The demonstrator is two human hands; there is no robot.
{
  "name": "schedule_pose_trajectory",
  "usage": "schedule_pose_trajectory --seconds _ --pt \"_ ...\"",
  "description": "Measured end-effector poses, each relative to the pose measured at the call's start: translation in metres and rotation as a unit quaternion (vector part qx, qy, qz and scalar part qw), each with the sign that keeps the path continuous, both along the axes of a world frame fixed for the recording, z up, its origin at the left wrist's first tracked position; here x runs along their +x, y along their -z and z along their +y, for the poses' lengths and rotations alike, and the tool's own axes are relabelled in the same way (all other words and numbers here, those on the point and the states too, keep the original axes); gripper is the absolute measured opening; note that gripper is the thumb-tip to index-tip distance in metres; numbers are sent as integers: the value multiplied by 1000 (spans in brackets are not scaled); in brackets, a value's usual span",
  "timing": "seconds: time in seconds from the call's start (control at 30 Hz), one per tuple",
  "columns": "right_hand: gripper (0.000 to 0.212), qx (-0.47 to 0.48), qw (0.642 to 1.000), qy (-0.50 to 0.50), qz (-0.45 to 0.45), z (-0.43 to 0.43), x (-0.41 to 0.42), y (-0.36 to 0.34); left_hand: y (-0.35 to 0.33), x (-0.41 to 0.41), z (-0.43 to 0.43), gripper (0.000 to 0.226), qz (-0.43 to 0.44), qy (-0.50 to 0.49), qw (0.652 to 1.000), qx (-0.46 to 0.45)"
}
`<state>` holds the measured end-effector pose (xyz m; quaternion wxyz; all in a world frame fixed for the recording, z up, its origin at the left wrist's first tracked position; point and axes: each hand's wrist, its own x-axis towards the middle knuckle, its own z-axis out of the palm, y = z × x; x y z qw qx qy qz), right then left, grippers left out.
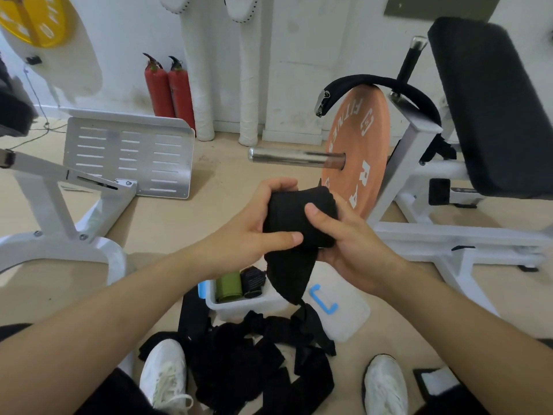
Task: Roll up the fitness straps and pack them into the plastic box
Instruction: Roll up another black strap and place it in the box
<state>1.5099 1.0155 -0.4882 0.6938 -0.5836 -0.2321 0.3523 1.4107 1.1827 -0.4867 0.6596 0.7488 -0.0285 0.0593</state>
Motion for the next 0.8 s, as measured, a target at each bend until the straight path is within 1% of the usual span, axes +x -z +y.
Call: schedule_pose_trajectory --seconds 0.17,0.23,0.3,0.37,0.47,0.57,0.63,0.67,0.73,0.8 --pt "44 10 1000 5 -26 -7 4 -4 1 2 7 52 102 -25 992 -73" --pt "48 7 999 4 -44 -8 5 -2 2 2 9 53 136 -38 988 -64" --pt "50 -1 996 -1 -87 -10 5 1 2 2 10 56 164 -36 984 -61" --pt "51 -9 989 -9 -150 -10 5 3 2 1 8 57 175 -33 979 -99" --pt "53 -18 970 -16 -242 -9 4 6 4 0 3 58 161 -52 976 -136" --pt "61 -43 949 -26 -312 -10 5 6 8 1 3 49 141 -74 975 -154" --pt "65 -55 950 -37 -305 -12 9 5 10 1 7 47 125 -85 978 -141" --pt "62 -52 957 -43 -282 -13 11 3 12 2 9 45 112 -90 982 -126" --pt "56 -49 977 -42 -205 -12 12 2 15 2 12 42 79 -98 987 -103" --pt "56 -63 987 -34 -143 -9 15 3 17 1 13 46 45 -95 993 -59"
